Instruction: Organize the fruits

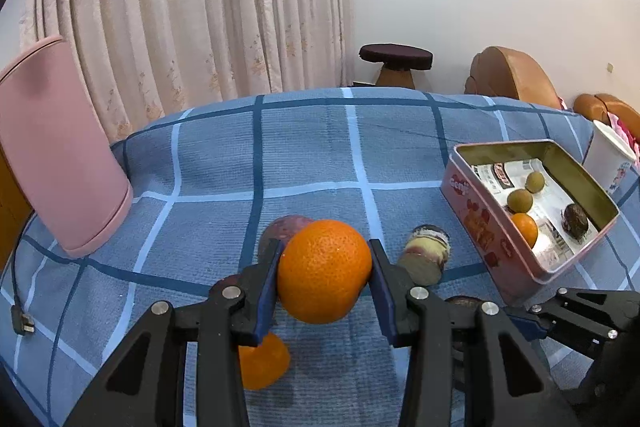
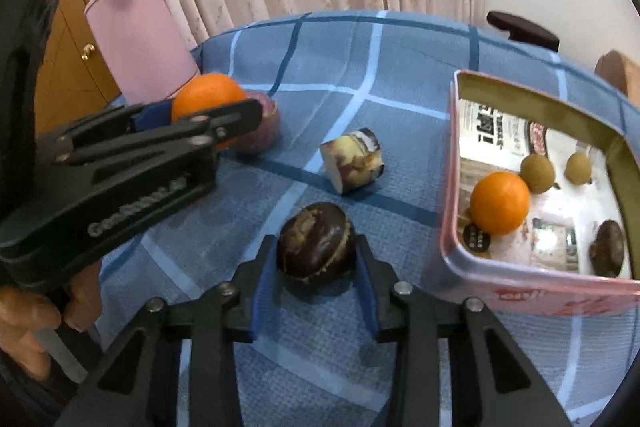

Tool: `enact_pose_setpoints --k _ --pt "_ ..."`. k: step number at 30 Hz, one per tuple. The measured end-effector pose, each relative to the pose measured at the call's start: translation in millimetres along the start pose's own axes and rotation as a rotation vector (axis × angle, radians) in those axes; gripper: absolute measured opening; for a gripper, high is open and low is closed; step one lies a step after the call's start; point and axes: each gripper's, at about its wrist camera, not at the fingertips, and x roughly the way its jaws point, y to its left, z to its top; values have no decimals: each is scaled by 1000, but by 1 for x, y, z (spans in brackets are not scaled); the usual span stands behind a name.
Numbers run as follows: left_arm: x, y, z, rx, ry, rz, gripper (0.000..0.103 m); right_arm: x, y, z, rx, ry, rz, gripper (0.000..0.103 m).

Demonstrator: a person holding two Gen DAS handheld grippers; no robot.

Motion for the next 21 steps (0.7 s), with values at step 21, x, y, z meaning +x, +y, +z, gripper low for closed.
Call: enact_pose_setpoints --k 21 --pt "-10 -58 11 27 -97 -55 43 -77 -50 6 161 -315 -139 39"
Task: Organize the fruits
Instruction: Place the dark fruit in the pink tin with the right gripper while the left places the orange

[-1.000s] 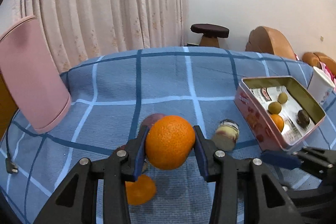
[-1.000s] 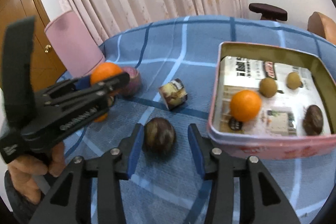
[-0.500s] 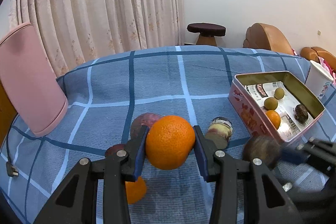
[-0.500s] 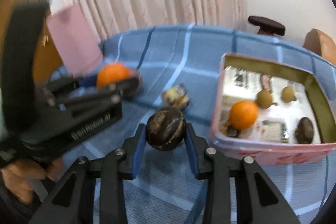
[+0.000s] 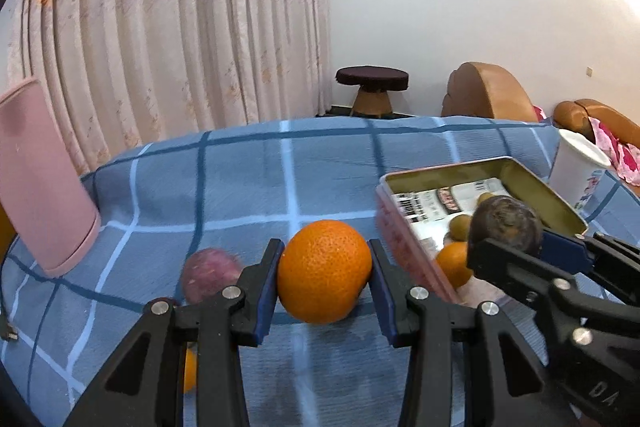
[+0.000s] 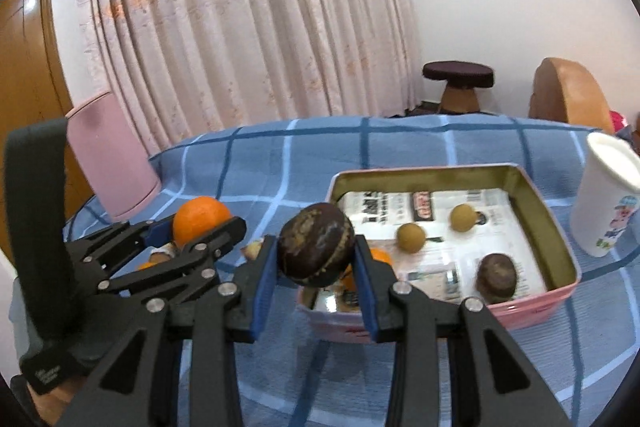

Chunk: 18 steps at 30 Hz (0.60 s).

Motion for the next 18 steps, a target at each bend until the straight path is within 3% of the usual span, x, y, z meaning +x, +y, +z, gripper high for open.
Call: enact_pose_setpoints --k 11,18 --pt "10 -38 16 29 -9 -45 43 -16 -46 12 61 -59 -129 39" --pt "24 -66 25 46 6 -81 43 -10 -75 12 100 -36 -222 39"
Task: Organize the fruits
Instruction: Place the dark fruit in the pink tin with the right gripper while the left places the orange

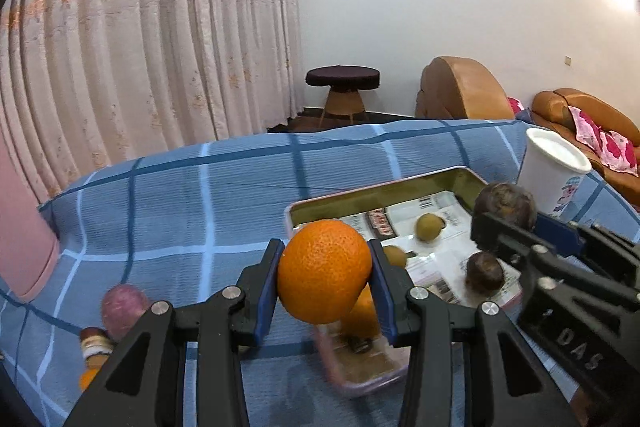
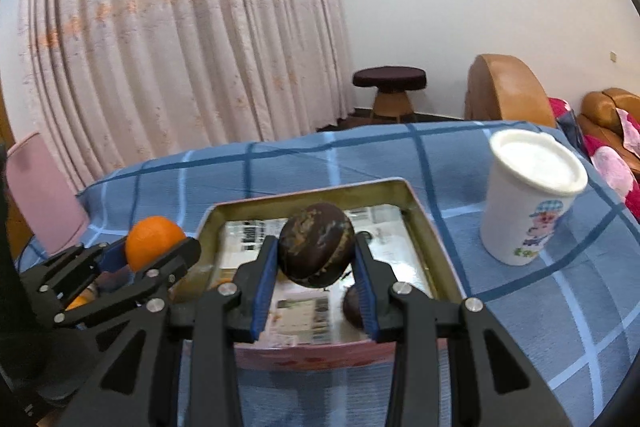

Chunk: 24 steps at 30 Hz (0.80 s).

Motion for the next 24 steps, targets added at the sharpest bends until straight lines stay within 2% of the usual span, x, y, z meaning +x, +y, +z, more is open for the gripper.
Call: enact_pose_setpoints --k 6,14,19,22,24 --pt "16 -17 8 3 30 -6 43 9 -19 2 54 23 -42 39" --pt "36 -27 8 11 75 -3 43 19 -40 5 136 49 -39 39" --pt "41 -29 5 13 86 14 43 25 -44 5 172 68 -5 40" --pt "43 -27 4 0 96 26 44 30 -47 6 203 72 47 45" --pt "45 -26 3 -13 102 26 45 29 -50 5 233 70 82 76"
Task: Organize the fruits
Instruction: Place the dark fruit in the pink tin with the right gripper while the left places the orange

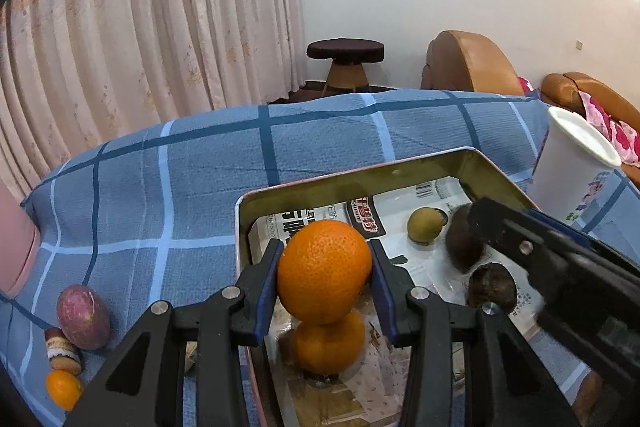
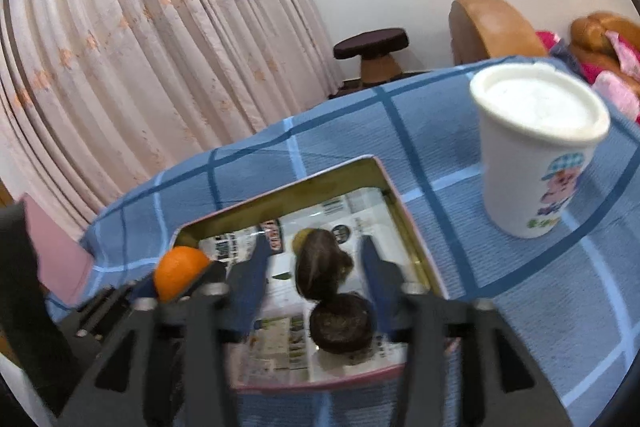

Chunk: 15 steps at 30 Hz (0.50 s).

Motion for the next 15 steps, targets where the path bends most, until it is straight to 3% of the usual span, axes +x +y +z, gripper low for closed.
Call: enact_pose_setpoints --k 1,2,4,7,15 --pt "1 -1 2 -2 2 -8 49 -3 -1 0 14 -14 8 83" --pt "-1 -2 2 -2 0 -17 53 -6 -2 0 22 -33 11 83" --pt "-7 -3 2 -1 -23 -16 74 -12 -1 2 19 -62 2 83" --pt "-15 -6 2 23 -66 5 75 -12 -1 2 23 -66 -6 83" --pt "-18 -2 -1 1 -68 5 75 -15 -3 1 22 -85 -29 83"
